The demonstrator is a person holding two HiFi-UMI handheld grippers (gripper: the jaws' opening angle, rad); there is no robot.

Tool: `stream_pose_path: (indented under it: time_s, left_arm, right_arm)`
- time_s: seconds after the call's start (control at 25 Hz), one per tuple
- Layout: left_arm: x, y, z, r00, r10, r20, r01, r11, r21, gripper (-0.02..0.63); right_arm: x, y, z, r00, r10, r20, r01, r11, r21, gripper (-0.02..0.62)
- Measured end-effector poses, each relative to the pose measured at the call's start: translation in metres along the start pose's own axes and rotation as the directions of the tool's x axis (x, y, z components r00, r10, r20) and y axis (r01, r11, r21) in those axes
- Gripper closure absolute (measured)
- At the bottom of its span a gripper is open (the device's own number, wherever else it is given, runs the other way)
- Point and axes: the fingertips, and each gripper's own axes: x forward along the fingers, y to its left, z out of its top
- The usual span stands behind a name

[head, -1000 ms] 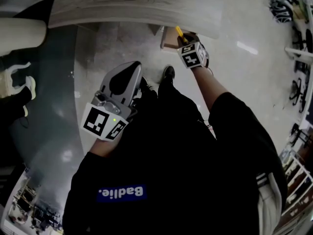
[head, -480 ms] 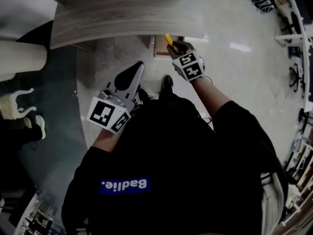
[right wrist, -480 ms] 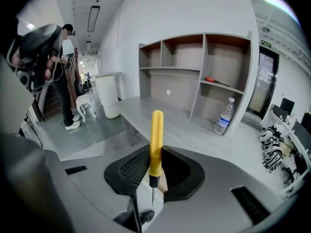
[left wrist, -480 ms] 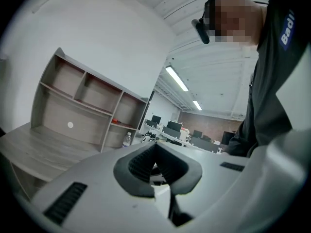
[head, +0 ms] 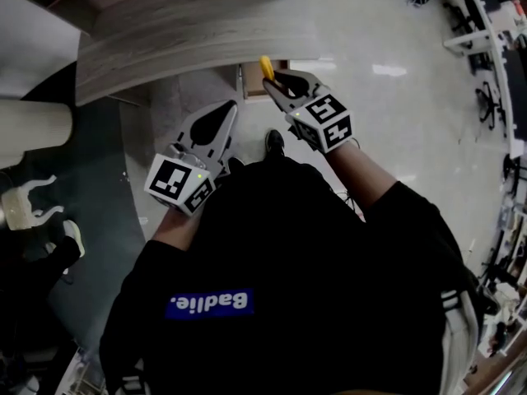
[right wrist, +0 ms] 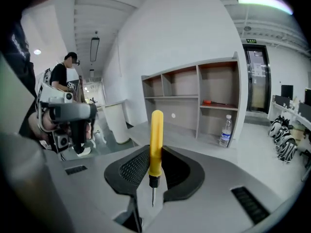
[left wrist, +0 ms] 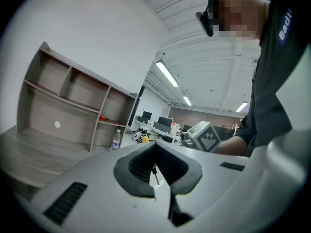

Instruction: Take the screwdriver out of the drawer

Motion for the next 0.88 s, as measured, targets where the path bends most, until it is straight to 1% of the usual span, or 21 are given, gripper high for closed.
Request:
stream_pose_path:
  time_s: [0.16, 0.28, 0.4, 0.88]
  left_arm:
    - [0.006, -0.01, 0.0, 1.0, -0.028, -0.013, 0.028, 1.0, 0.004, 0.611]
    - [0.009, -0.015, -0.001, 0.999, -0.042, -0.023, 0.042, 0.999, 0.003, 0.611]
    - [0.011, -0.019, -0.002, 0.998, -0.049, -0.026, 0.049, 0.999, -0.001, 0.611]
    - [0.023, -0.024, -0.001, 0.998, -0.051, -0.035, 0.05, 0.999, -0.015, 0.611]
  right_arm:
    - [-0.024, 0.013, 0.013, 0.998, 0.042, 0.057, -0.045, 0.998, 0.039, 0.499]
    - [-0.036, 0.022, 0.025, 0.99, 0.077, 0.119, -0.084, 0.995, 0.061, 0.499]
    - [-0.045, 0.03, 0.032, 0.984, 0.1, 0.147, -0.113, 0.99, 0.084, 0.499]
    - [-0.061, 0.038, 0.051, 0.959, 0.175, 0.225, -0.194, 0.979, 0.066, 0.499]
